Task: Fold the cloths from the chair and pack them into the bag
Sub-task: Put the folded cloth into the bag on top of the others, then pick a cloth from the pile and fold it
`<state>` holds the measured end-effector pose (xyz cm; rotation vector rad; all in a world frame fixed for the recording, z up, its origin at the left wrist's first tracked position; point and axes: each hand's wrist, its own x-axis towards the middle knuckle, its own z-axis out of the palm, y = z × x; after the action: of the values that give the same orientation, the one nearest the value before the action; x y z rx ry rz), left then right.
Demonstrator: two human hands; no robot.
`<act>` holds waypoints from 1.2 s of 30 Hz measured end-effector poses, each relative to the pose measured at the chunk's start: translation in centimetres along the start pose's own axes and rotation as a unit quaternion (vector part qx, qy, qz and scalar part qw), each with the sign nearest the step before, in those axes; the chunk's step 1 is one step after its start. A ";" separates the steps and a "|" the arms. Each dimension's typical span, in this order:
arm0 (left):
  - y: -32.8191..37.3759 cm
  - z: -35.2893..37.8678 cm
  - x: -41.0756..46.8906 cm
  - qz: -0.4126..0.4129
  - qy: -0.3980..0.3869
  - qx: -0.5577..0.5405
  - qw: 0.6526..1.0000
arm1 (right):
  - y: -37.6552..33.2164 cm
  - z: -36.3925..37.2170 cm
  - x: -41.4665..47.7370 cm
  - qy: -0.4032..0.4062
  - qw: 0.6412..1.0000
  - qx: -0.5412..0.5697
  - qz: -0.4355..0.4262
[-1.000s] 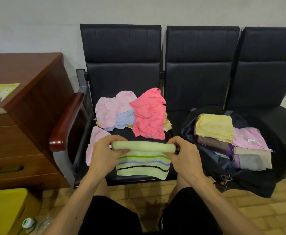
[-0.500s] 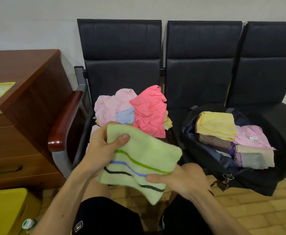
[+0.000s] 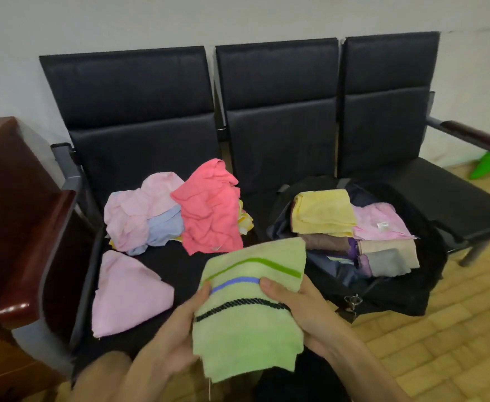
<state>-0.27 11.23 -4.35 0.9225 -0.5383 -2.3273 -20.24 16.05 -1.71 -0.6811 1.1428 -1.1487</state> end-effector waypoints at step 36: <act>-5.8 20.5 50.1 0.016 0.024 0.488 0.873 | -8.3 -44.5 23.7 0.384 0.844 -0.373 0.027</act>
<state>-46.94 -13.22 -17.90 1.3541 -1.7710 -1.9176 -65.11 -3.39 -16.67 -0.7705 2.3528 -0.9153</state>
